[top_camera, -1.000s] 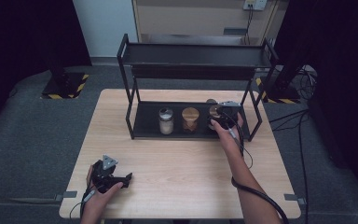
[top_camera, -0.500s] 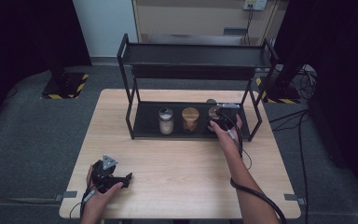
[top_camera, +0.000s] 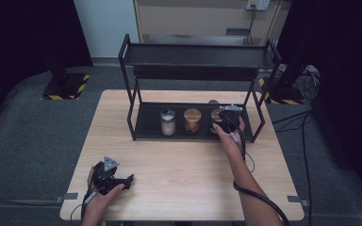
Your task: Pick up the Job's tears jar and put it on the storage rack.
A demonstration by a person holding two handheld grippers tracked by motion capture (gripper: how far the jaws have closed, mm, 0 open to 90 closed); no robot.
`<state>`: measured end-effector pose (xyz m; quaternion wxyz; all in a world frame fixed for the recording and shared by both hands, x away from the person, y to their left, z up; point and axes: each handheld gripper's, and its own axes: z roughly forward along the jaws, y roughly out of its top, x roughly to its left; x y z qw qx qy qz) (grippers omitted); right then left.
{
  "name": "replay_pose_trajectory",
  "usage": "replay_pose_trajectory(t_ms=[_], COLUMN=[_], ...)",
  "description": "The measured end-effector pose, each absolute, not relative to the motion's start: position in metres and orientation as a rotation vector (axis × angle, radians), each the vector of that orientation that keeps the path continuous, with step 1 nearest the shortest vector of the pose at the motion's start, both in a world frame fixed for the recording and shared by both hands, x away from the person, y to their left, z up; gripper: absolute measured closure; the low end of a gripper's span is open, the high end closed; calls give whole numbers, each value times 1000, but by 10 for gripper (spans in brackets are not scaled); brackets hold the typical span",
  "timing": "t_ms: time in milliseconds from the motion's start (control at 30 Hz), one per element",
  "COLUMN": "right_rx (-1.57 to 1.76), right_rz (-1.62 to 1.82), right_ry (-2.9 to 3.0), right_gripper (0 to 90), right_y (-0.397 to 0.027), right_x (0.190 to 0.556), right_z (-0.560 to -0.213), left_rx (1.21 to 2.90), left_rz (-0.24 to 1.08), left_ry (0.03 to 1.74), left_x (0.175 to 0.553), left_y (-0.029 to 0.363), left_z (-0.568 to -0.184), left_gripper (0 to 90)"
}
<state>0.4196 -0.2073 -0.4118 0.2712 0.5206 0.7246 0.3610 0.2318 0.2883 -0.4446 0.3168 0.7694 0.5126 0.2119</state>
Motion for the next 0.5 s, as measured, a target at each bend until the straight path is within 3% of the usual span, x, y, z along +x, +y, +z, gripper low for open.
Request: replay_pose_trajectory(t_ms=[500], right_rx=[1397], right_rz=[987], right_ry=[1953], right_gripper=[258], right_y=[-210], right_x=[419], right_z=[-414], left_rx=[2026], left_rz=[558], left_ry=[1349], left_x=[232], left_y=[288], left_z=[-445], left_gripper=[0])
